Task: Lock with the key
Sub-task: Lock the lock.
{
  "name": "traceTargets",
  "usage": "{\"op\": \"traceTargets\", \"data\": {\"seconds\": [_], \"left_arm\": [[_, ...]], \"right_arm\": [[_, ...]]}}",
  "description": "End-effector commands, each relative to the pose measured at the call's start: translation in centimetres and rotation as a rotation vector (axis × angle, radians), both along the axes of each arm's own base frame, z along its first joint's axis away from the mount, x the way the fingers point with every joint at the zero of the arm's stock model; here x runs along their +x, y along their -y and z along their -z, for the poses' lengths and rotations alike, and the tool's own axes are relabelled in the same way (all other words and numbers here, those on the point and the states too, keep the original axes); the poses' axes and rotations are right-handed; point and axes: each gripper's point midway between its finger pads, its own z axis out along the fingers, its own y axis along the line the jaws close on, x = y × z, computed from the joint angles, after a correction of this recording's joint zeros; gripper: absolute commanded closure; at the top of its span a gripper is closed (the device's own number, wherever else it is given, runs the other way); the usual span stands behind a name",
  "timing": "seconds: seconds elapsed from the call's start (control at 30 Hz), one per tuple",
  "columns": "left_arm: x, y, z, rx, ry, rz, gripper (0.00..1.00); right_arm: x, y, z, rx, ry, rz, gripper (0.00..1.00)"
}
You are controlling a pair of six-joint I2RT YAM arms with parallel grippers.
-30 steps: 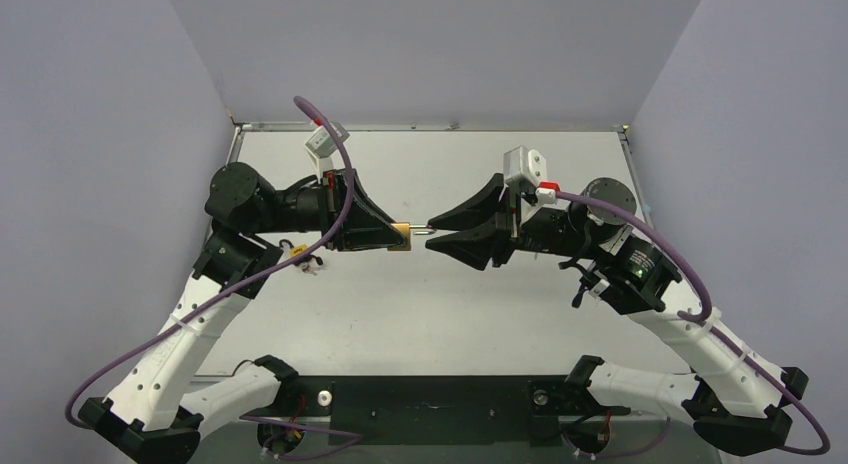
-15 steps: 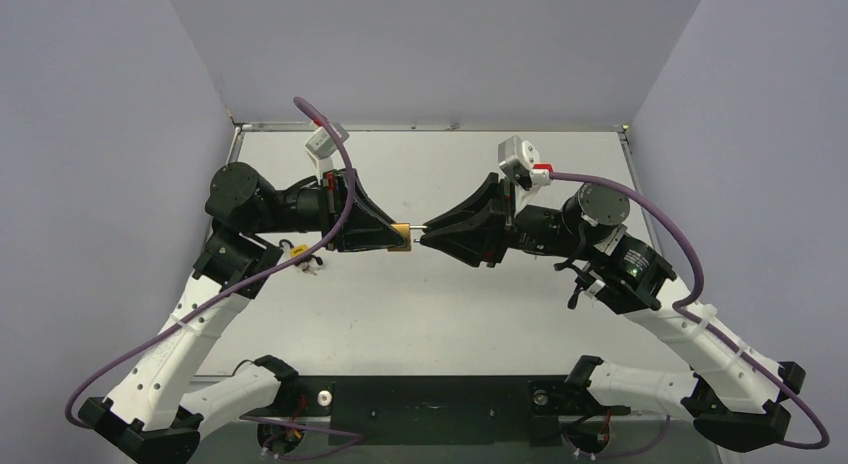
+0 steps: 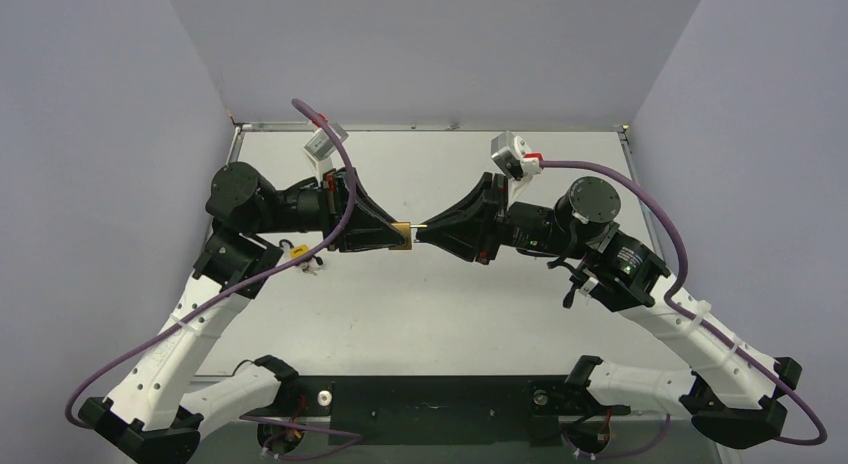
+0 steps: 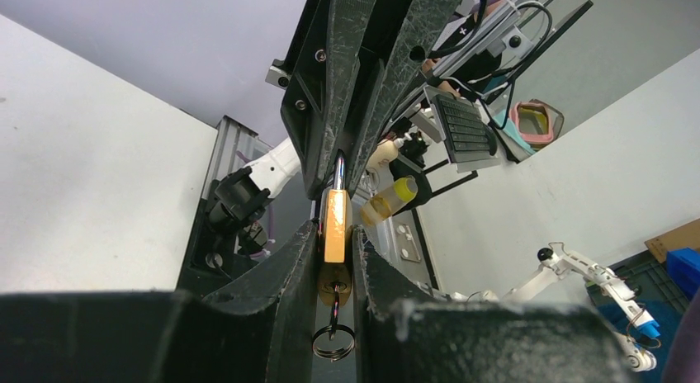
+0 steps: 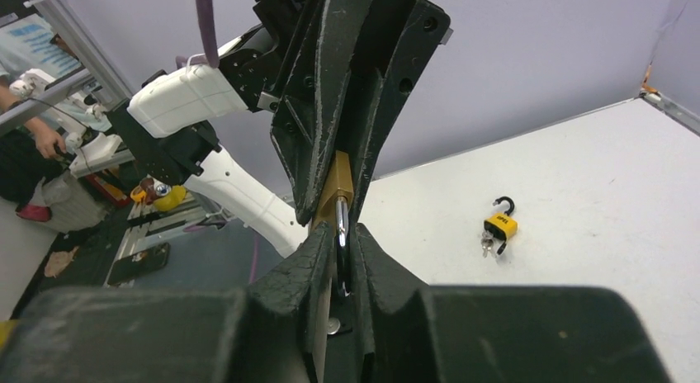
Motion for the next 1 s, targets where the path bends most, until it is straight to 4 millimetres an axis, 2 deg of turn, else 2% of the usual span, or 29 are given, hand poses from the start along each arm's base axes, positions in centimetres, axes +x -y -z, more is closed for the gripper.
{"op": "traceTargets", "data": {"seconds": [0.0, 0.03, 0.3, 0.5, 0.97], "left_arm": [[-0.2, -0.2, -1.5, -0.033, 0.088, -0.023, 1.00], [-0.2, -0.2, -1.4, -0.032, 0.091, -0.025, 1.00], [0.2, -0.1, -1.2, -0.021, 0.102, -0.041, 1.00], [0.2, -0.2, -1.4, -0.024, 0.114, -0.048, 0.91], [0.0, -0.3, -1.9, -0.028, 0.130, -0.054, 0.83]], "right_arm": [[-0.5, 0.8, -2.5, 0.067, 0.011, 0.017, 0.94], [-0.5, 0.8, -2.5, 0.068, -0.001, 0.018, 1.00], [0.5, 1.5, -2.9, 0.094, -0.046, 0.096, 1.00], [0.7, 2.8, -4.4, 0.140, -0.045, 0.141, 1.00], [1.0, 4.0, -4.6, 0.157, -0.044, 0.176, 1.00]]}}
